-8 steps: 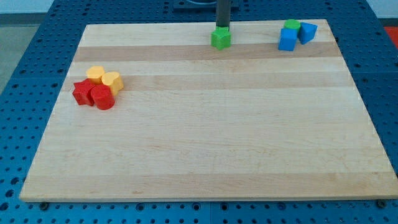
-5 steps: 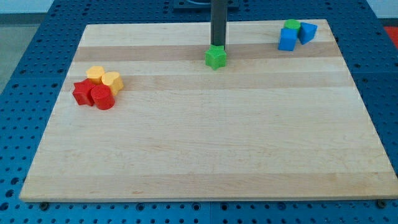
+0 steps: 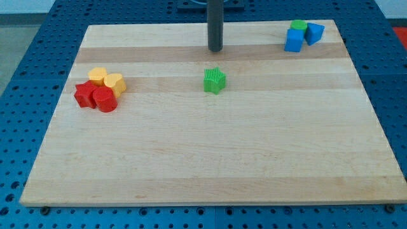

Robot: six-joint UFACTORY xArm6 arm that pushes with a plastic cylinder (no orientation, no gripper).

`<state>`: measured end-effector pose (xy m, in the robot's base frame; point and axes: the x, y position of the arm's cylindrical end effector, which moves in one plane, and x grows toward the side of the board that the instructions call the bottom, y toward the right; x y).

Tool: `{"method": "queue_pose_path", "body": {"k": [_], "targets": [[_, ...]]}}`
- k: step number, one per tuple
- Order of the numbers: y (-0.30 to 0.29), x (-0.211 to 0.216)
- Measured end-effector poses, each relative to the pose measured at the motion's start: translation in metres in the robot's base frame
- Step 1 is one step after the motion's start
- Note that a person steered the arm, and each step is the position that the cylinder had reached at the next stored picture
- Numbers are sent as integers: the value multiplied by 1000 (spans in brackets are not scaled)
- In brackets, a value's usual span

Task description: Nudge the blue triangle along with green circle to the left

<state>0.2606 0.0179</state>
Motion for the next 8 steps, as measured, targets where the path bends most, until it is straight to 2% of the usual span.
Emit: {"method": "queue_pose_path", "body": {"k": [2,4,5,7,8], "targets": [[87,-67],[215,-70],[260,-68],[262,-25],[254,-17]]}}
